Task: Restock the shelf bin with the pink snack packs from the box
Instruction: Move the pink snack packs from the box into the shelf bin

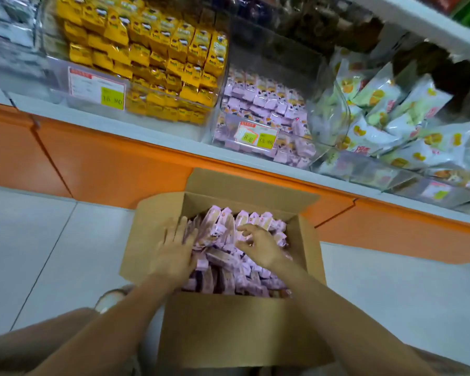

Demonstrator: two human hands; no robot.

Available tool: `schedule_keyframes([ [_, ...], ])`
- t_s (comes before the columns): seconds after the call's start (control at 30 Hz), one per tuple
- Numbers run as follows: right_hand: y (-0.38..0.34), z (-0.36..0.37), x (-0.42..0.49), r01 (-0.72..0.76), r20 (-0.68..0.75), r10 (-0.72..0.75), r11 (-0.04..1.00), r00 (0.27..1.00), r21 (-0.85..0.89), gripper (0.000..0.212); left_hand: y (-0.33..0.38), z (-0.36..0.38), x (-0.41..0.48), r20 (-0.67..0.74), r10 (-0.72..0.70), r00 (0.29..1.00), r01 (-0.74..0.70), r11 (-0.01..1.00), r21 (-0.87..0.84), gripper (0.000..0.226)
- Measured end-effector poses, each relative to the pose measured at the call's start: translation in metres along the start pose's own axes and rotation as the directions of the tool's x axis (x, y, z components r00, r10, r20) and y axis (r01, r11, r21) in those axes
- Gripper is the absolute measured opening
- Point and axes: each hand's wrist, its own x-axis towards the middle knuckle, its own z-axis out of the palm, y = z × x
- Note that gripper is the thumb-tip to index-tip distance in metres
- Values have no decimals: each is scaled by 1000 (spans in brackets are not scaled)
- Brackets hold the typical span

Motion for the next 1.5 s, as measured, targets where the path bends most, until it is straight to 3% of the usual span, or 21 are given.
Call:
schedule_keyframes([
  [0.1,21,29,16,-106,44,104,993,994,52,57,-14,28,-12,69,39,997,-40,999,19,61],
  [0.27,31,41,69,-202,-30,212,959,977,197,89,-21,36,-4,-14,41,999,-42,998,-39,60],
  [0.37,38,61,87,-247,18,246,964,969,94,103,-20,41,1,-60,35,998,-41,992,-118,60],
  [0.6,42,78,93,-197,-5,198,975,980,105,95,-19,43,1,-49,24,999,-32,985,-170,63],
  [0.77,32,91,100,-134,77,118,954,990,269,101,-17,42,0,-46,18,999,-24,992,-126,62],
  [0.83,24,94,102,-120,63,107,951,992,286,88,-17,41,0,-56,19,998,-25,994,-109,62],
  [0.9,23,94,100,-106,42,98,960,994,258,76,-17,42,0,-71,13,997,-21,993,-112,61],
  [1.0,21,94,94,-66,56,61,994,997,82,75,-17,42,0,-85,8,996,-18,993,-117,59],
  [1.1,20,97,95,-9,-23,10,999,1000,34,48,-18,43,0,-76,0,997,-10,992,-123,59],
  [1.17,21,94,91,15,-51,-8,993,999,121,42,-19,43,1,-71,1,997,-10,992,-124,59],
  [1.37,37,69,67,43,-113,3,915,994,401,59,-12,41,6,-130,0,992,-19,989,-143,46],
  [1.43,37,56,57,61,-156,16,876,988,479,61,-1,35,13,-147,14,989,-47,973,-226,40],
  [1.5,34,45,47,61,-161,36,828,986,557,54,20,25,22,-87,-34,996,-6,909,-418,36],
])
